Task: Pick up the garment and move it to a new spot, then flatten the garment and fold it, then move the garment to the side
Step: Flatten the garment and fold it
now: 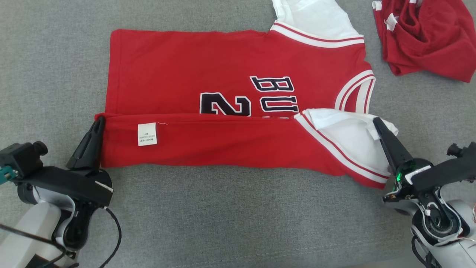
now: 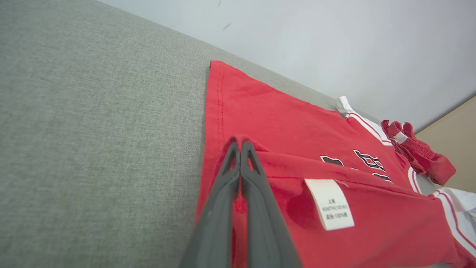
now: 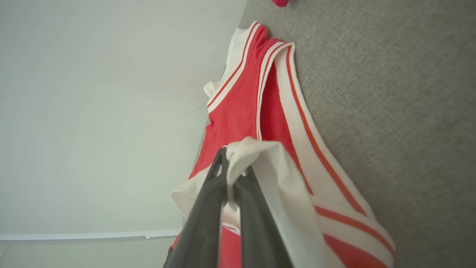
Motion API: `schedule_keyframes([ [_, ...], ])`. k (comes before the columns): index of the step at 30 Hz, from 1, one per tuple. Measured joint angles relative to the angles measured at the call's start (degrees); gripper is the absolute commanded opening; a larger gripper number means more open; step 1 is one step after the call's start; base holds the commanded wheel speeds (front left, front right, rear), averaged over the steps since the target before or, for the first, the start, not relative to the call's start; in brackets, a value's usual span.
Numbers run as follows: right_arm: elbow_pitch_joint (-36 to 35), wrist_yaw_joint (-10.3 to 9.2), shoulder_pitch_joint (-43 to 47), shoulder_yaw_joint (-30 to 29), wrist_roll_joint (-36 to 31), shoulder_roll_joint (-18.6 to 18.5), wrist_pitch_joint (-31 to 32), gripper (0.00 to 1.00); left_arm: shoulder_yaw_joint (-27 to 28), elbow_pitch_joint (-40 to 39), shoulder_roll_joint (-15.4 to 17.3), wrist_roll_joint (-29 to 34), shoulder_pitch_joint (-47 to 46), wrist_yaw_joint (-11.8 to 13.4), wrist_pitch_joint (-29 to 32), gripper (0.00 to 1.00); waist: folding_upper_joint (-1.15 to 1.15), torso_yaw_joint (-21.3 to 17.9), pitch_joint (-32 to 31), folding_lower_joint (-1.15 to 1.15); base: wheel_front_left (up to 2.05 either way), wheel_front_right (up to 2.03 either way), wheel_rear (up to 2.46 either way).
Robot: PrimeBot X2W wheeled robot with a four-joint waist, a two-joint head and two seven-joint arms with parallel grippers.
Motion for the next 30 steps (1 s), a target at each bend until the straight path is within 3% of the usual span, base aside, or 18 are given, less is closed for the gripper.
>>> schedule_keyframes([
  [22,6.94,0.0,-6.1,0.49,-4.16,2.44,-0.99,0.0,-2.58,8.2,-1.99,2.02,-7.73,-0.59,0.81,0.0,0.0,0.13,1.8,-0.01,0.0,0.0,0.0],
  [23,7.34,0.0,-6.46,0.63,-4.38,2.64,-1.0,0.16,-2.72,8.65,-2.02,2.08,-7.84,-0.94,1.1,0.05,0.0,0.08,1.82,0.0,0.0,0.0,0.0],
  [24,7.55,0.0,-6.72,0.76,-4.49,2.77,-1.0,0.16,-2.89,9.22,-2.09,2.08,-7.99,-1.0,1.12,0.05,0.0,0.02,1.83,0.0,0.0,0.0,0.0],
  [25,7.75,0.0,-6.89,0.88,-4.64,2.89,-1.01,0.37,-2.96,9.77,-2.19,2.08,-8.12,-1.0,1.12,0.31,0.0,-0.03,1.82,-0.01,0.0,0.0,0.0],
  [26,8.15,0.0,-7.1,1.05,-4.93,3.03,-1.0,0.76,-2.99,10.38,-2.33,2.08,-8.36,-1.0,1.12,1.0,0.0,-0.07,1.77,0.0,0.0,0.0,0.0],
  [27,8.68,0.0,-7.43,1.24,-5.09,3.27,-1.01,1.0,-3.02,11.12,-2.44,2.08,-8.68,-1.0,1.12,1.0,0.0,-0.11,1.65,0.0,0.0,0.0,0.0],
  [30,9.21,0.0,-7.75,1.43,-5.1,3.88,-1.36,1.0,-3.02,12.24,-2.47,2.08,-8.9,-1.0,1.08,1.0,0.0,-0.19,1.12,-0.01,0.0,0.0,0.0],
])
